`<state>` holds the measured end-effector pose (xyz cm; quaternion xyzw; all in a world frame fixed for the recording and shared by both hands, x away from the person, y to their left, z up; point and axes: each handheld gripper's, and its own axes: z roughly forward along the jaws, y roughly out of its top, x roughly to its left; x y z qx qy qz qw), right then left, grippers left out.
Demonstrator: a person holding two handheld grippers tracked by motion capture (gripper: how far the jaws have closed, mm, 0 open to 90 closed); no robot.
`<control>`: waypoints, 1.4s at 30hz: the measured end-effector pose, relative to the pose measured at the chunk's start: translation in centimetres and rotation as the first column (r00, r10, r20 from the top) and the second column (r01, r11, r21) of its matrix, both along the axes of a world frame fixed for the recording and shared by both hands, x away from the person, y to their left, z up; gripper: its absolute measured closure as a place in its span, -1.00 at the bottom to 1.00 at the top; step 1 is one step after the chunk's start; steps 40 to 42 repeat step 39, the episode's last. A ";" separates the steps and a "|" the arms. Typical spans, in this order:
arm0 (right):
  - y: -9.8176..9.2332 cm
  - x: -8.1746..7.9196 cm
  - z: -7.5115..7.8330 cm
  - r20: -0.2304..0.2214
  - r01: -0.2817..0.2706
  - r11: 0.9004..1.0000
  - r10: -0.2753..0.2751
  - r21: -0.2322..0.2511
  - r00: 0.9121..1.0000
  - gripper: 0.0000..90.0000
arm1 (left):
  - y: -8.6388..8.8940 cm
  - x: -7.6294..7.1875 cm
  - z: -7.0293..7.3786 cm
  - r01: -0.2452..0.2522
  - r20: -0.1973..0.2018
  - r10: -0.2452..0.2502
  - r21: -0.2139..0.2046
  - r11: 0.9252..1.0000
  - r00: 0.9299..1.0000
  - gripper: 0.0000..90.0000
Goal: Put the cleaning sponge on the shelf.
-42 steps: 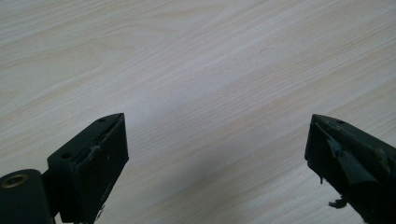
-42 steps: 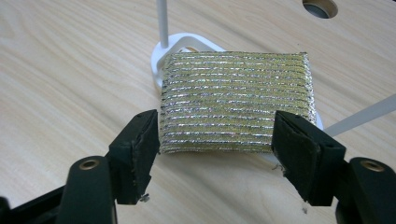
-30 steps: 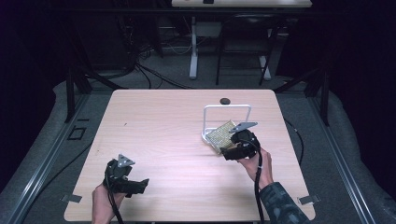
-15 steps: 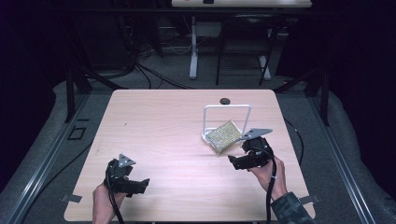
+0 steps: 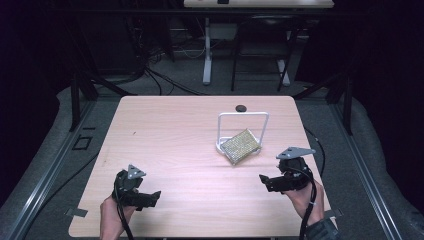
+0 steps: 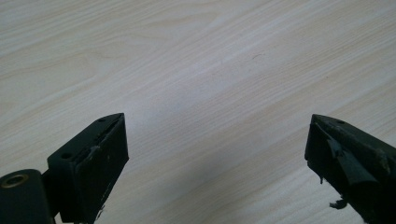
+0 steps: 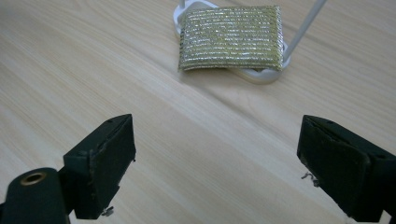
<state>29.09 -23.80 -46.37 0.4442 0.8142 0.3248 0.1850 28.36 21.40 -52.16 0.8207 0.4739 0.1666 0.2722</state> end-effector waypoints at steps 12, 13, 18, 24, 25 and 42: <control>-2.9 -2.5 -2.5 -0.056 0.077 0.997 -0.077 -0.002 0.995 -0.79 | 0.1 0.0 0.1 0.001 0.003 -0.001 -0.006 1.000 1.000 -0.87; -3.1 -2.7 -2.7 -0.068 0.080 0.997 -0.081 -0.009 0.994 -0.79 | 0.1 0.0 0.1 0.002 0.000 -0.002 -0.005 1.000 1.000 -0.87; -4.3 -3.5 -3.7 -0.080 0.122 0.993 -0.122 0.001 0.989 -0.79 | 0.0 0.0 0.0 0.003 0.008 -0.003 -0.004 1.000 1.000 -0.87; -4.9 -3.8 -4.6 -0.103 0.140 0.990 -0.142 -0.025 0.984 -0.77 | -0.1 0.0 0.1 0.010 0.007 -0.010 -0.003 1.000 1.000 -0.87; -5.0 -3.7 -4.7 -0.105 0.143 0.989 -0.146 -0.033 0.984 -0.77 | -0.1 0.0 0.1 0.010 0.007 -0.010 -0.002 1.000 1.000 -0.87; -5.1 -3.0 -5.2 -0.117 0.125 0.990 -0.131 -0.062 0.984 -0.75 | -0.4 0.1 -0.1 0.021 -0.004 -0.020 0.012 1.000 1.000 -0.87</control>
